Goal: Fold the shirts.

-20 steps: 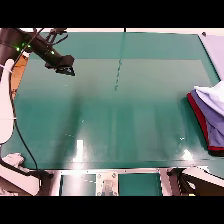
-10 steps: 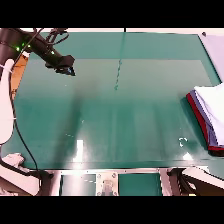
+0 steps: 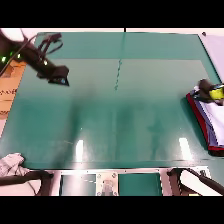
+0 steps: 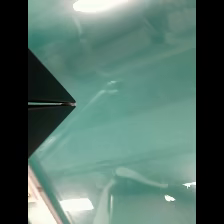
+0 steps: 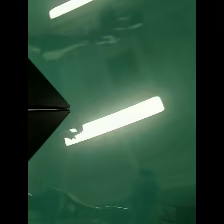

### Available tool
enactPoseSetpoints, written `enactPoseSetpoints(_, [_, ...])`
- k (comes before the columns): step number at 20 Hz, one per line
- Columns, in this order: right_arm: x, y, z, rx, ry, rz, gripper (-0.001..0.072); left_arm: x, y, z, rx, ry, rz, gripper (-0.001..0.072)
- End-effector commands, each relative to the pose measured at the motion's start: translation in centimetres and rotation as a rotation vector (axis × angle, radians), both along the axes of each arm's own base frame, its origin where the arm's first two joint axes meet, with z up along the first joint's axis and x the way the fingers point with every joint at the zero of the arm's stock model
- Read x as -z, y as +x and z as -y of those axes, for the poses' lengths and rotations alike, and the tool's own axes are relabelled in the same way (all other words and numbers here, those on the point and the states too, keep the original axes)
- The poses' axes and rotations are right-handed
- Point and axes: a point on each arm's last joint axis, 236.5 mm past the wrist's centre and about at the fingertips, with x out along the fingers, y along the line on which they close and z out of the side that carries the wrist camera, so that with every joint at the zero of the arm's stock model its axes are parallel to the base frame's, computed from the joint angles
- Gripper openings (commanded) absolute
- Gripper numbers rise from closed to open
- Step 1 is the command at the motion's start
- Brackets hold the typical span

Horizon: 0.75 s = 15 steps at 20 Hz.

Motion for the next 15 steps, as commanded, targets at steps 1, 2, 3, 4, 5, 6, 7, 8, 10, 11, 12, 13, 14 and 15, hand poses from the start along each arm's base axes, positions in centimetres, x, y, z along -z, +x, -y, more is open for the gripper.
enactPoseSetpoints(1, [3.7,-2.9,-8.1,-0.227,-0.018,0.016,0.0015,3.6,-6.0,-1.8,-0.072,0.045,-0.048,0.0028])
enactPoseSetpoints(2, [4.6,-3.9,-9.4,-0.259,-0.019,0.015,0.0015,4.7,-7.4,-2.0,-0.080,0.047,-0.065,0.0028])
enactPoseSetpoints(3, [5.2,-4.8,-10.5,-0.283,-0.016,0.014,0.0015,5.4,-8.4,-2.1,-0.086,0.047,-0.073,0.0028])
enactPoseSetpoints(4, [5.6,-5.4,-11.3,-0.302,-0.014,0.012,0.0015,5.9,-8.9,-2.1,-0.091,0.047,-0.079,0.0028])
enactPoseSetpoints(5, [5.8,-5.8,-11.9,-0.326,-0.014,0.009,0.0016,6.0,-9.1,-2.2,-0.091,0.048,-0.081,0.0029])
enactPoseSetpoints(6, [5.8,-6.3,-12.4,-0.348,-0.011,-0.002,0.0016,6.0,-8.9,-2.1,-0.094,0.047,-0.074,0.0029])
enactPoseSetpoints(7, [5.9,-6.7,-12.8,-0.364,-0.005,-0.014,0.0015,6.0,-8.5,-2.1,-0.100,0.044,-0.058,0.0029])
enactPoseSetpoints(8, [5.9,-6.7,-13.1,-0.369,-0.001,-0.013,0.0015,5.9,-8.2,-2.1,-0.104,0.042,-0.049,0.0029])
enactPoseSetpoints(10, [5.9,-6.7,-13.1,-0.371,0.000,-0.014,0.0015,5.8,-7.9,-1.9,-0.110,0.032,-0.036,0.0029])
enactPoseSetpoints(11, [5.9,-6.7,-13.1,-0.371,-0.001,-0.014,0.0016,5.8,-7.9,-1.8,-0.110,0.029,-0.037,0.0029])
enactPoseSetpoints(12, [5.9,-6.7,-13.1,-0.371,-0.001,-0.014,0.0015,5.8,-7.9,-1.8,-0.110,0.029,-0.037,0.0029])
enactPoseSetpoints(13, [5.9,-6.7,-13.1,-0.371,-0.001,-0.014,0.0016,5.8,-7.9,-1.8,-0.109,0.029,-0.037,0.0029])
enactPoseSetpoints(14, [5.9,-6.7,-13.1,-0.371,-0.001,-0.014,0.0015,5.8,-7.9,-1.8,-0.110,0.029,-0.037,0.0029])
enactPoseSetpoints(15, [5.9,-6.7,-13.1,-0.371,-0.001,-0.014,0.0016,5.8,-7.9,-1.8,-0.110,0.029,-0.037,0.0029])
